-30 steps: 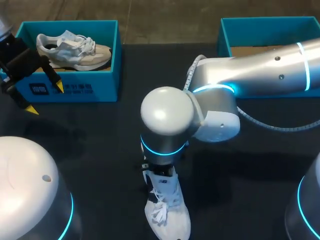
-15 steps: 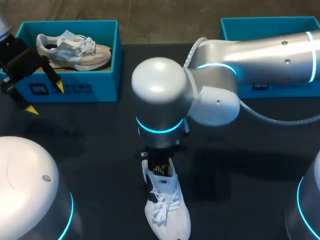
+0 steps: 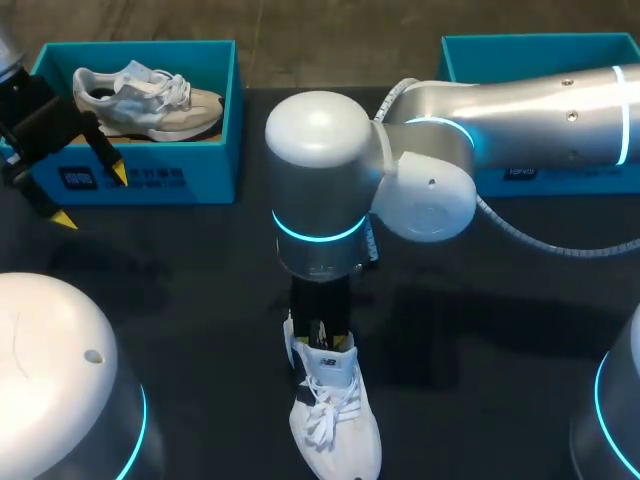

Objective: Take the shoe out of the shoebox, open the shoe tongue, remove and reinsert the insole, then place the shoe into the shoebox

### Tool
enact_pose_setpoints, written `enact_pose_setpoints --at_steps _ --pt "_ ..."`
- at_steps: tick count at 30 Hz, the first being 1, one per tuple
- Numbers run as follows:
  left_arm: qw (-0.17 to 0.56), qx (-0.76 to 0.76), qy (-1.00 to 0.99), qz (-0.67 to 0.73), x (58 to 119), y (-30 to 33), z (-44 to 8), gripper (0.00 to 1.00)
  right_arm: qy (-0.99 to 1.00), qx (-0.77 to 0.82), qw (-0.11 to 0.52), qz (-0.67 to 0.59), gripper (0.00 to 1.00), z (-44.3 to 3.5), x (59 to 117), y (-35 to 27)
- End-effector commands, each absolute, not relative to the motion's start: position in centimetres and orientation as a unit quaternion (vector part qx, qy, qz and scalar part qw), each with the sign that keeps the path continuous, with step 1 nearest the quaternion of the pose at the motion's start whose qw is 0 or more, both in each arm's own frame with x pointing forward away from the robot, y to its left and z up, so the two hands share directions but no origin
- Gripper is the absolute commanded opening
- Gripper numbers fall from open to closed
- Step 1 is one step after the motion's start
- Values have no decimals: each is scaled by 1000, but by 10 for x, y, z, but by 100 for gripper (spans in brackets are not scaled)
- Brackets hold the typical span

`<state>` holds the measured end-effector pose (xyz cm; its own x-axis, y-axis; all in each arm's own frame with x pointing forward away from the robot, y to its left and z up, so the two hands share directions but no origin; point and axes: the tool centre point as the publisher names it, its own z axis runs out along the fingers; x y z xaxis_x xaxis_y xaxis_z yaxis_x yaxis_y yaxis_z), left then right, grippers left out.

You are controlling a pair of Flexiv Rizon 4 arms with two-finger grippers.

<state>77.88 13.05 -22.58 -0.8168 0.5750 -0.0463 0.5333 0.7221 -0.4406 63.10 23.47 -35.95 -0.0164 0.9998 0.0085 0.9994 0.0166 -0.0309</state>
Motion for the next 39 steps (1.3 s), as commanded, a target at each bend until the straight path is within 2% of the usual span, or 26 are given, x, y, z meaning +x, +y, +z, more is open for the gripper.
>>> enact_pose_setpoints --at_steps 1,5,7,10,13,39 --pt "46 -299 -927 221 778 131 -226 100 -712 -702 8 20 40 -356 623 244" --pt "46 -299 -927 221 778 131 -226 100 -723 -690 18 25 49 -354 618 243" --pt "46 -299 -927 221 778 131 -226 100 -727 -686 23 27 60 -354 617 243" --pt "46 -299 -927 221 778 131 -226 100 -733 -678 30 33 85 -354 614 243" --pt "46 -299 -927 221 778 131 -226 100 -738 -674 31 37 100 -354 612 244" --pt "46 -299 -927 221 778 131 -226 100 -730 -682 3 35 100 -335 586 236"
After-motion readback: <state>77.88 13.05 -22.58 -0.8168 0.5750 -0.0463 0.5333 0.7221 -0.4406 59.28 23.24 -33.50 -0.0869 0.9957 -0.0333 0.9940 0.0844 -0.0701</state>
